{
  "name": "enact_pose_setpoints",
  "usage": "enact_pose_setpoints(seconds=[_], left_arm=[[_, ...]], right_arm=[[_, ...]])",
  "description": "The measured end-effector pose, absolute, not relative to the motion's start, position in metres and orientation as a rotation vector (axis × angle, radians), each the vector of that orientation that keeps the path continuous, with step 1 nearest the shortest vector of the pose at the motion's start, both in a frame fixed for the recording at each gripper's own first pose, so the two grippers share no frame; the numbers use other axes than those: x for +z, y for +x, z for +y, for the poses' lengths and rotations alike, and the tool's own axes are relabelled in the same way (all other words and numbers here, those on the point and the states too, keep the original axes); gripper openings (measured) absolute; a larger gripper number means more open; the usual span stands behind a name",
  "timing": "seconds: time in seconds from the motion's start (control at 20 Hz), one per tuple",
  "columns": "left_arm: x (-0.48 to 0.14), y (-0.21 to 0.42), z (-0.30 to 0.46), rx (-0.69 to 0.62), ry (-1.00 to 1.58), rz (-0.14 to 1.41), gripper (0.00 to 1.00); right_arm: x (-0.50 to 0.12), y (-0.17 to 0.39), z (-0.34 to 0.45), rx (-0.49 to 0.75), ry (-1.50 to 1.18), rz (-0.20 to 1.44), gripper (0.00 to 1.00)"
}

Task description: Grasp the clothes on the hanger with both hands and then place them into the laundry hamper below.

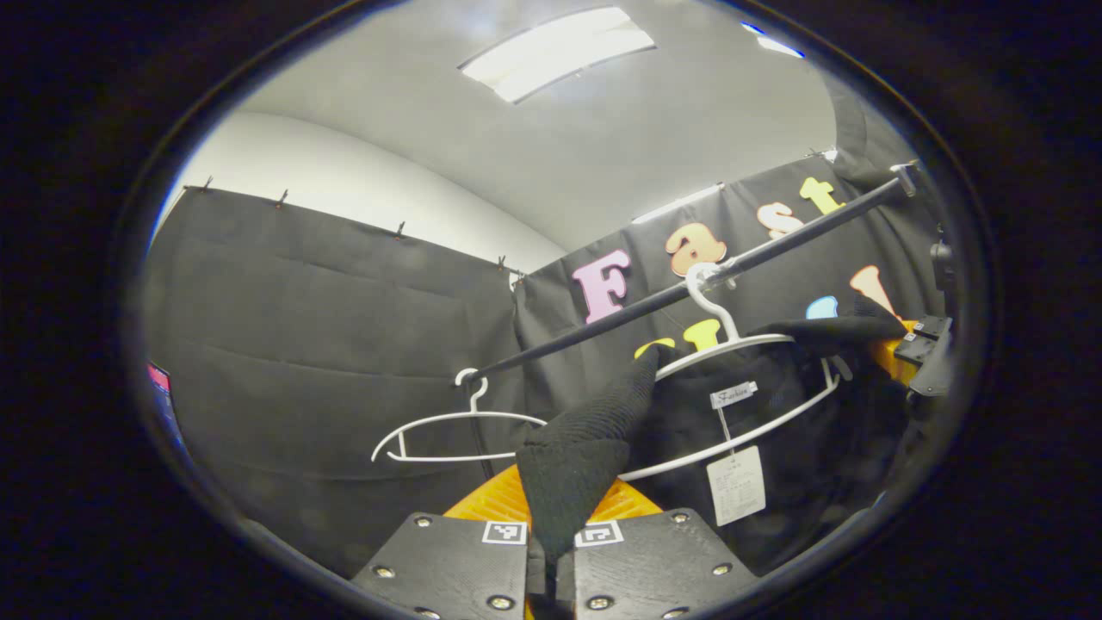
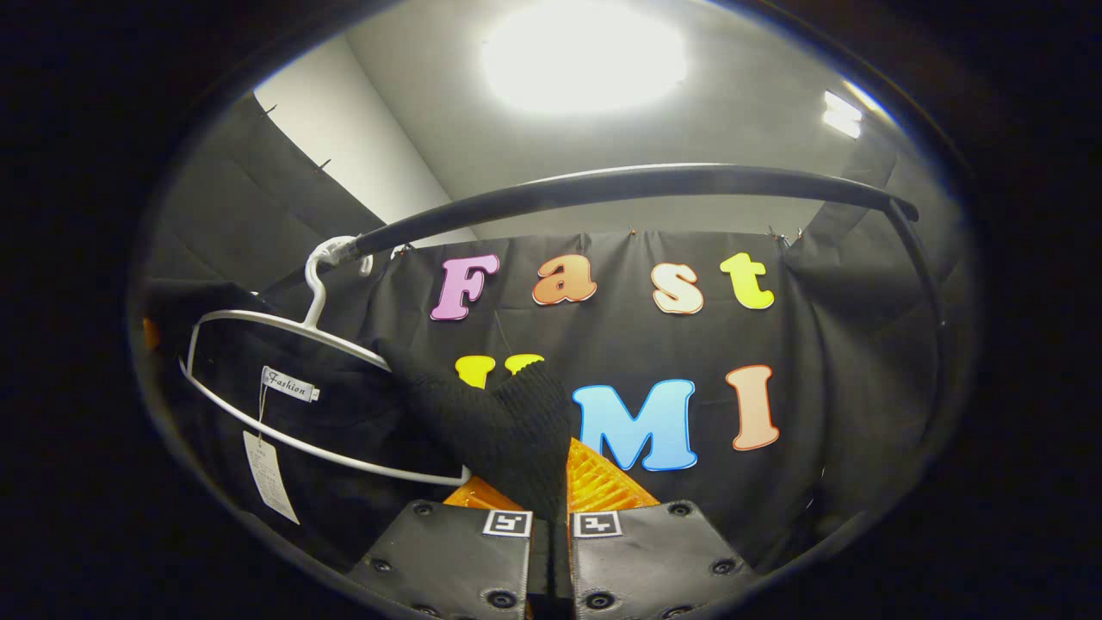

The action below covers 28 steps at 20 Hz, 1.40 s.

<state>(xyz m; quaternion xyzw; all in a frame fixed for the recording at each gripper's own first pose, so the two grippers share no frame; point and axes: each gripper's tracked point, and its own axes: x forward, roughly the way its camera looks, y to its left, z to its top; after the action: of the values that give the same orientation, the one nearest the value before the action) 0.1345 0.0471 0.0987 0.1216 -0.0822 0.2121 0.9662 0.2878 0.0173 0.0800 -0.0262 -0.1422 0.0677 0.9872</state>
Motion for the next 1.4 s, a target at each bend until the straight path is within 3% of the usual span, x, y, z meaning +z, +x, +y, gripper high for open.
enact_pose_setpoints(seconds=[0.45,0.9,1.4], left_arm=[[0.144,0.148,0.084,0.444,0.292,-0.244,0.06],[0.126,0.188,0.114,0.354,0.232,-0.205,0.05],[0.1,0.201,0.129,0.241,0.137,-0.179,0.05]], right_arm=[[0.093,0.31,0.005,0.095,-0.041,-0.314,0.04],[0.082,0.334,0.006,0.089,-0.04,-0.288,0.04],[0.04,0.355,0.017,0.162,0.069,-0.131,0.04]])
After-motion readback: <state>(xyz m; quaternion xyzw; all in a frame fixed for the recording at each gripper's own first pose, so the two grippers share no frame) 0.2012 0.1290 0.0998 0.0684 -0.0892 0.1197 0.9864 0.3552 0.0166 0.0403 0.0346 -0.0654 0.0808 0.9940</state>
